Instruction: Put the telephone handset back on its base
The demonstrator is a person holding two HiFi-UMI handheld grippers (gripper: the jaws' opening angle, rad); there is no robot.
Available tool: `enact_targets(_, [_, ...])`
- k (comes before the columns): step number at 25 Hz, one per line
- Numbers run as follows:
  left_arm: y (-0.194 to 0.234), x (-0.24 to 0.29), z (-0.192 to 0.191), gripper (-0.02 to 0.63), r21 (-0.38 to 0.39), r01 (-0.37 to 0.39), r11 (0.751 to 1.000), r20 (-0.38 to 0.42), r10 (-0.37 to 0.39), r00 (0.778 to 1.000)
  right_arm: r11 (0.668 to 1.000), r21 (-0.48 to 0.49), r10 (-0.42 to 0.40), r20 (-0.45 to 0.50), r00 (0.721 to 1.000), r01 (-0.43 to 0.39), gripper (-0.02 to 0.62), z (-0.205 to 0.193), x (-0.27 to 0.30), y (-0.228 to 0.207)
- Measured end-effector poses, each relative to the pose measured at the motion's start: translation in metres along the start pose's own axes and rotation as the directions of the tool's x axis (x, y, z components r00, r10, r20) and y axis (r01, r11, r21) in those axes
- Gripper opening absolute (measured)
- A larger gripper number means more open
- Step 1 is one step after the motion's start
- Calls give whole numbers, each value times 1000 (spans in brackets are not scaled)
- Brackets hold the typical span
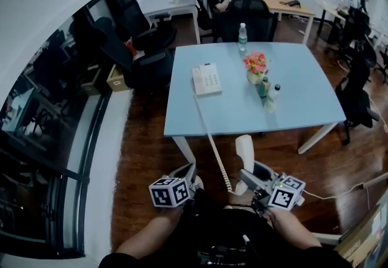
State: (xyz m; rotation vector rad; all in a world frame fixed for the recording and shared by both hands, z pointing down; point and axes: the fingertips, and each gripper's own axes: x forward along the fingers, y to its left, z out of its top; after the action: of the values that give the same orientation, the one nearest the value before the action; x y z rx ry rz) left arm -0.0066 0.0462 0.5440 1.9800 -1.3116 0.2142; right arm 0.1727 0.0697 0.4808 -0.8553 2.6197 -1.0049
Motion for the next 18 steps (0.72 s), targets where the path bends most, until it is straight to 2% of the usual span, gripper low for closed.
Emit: enact_targets(18, [3,10,7,0,12,-7,1000,-8,7,1000,1000,12,-8,18,1000,8,234,0,4,-16])
